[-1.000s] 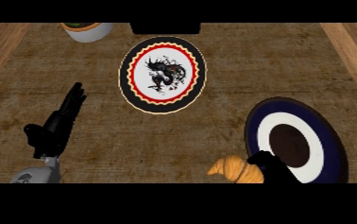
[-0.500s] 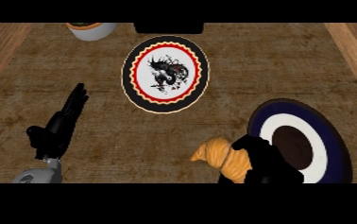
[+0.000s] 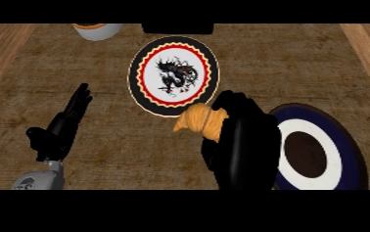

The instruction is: Pick the croissant from the plate and place it in the plate

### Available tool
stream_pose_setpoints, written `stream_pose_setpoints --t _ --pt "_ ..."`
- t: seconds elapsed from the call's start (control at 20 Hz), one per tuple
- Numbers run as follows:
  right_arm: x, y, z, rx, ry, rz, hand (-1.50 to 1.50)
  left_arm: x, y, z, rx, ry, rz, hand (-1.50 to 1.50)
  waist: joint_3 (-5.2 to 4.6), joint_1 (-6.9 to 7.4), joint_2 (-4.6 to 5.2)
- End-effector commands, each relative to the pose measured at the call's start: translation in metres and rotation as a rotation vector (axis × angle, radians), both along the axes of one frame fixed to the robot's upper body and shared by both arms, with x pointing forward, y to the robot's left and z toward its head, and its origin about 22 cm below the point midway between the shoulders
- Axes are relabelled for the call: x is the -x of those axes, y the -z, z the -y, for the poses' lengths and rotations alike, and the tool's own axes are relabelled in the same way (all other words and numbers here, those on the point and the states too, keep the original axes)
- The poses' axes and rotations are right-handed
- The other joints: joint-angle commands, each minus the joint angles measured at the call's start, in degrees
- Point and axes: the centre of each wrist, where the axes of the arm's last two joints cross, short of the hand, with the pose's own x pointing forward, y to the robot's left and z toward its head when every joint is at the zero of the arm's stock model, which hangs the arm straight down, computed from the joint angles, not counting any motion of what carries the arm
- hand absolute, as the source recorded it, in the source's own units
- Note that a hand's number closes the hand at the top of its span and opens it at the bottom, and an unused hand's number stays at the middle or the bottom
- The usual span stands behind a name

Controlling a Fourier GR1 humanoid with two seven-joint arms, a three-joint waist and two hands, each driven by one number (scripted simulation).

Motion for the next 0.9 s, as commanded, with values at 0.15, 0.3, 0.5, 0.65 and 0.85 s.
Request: stream_pose_setpoints --t 0.15,0.3,0.5,0.65,0.85 --pt "-0.077 0.003 -0.015 -0.142 0.095 -0.084 1.50 -0.009 -0.011 0.006 0.008 0.009 0.010 0.00 0.07 1.37 0.45" --pt "-0.091 0.014 -0.029 -0.151 0.061 -0.111 1.50 -0.015 -0.014 0.019 -0.018 0.038 0.016 0.00 0.07 1.61 0.42" --pt "-0.119 0.005 -0.041 -0.158 0.040 -0.113 1.50 -0.002 0.007 0.009 0.003 0.065 -0.005 0.00 0.01 2.32 0.57" --pt "-0.136 0.014 -0.046 -0.163 0.061 -0.125 1.50 -0.008 0.003 0.019 -0.017 0.052 0.001 0.00 0.02 2.74 0.65" --pt "-0.152 0.018 -0.028 -0.321 0.107 -0.012 1.50 -0.007 -0.003 0.011 0.000 0.068 0.021 0.00 0.12 3.93 0.97"
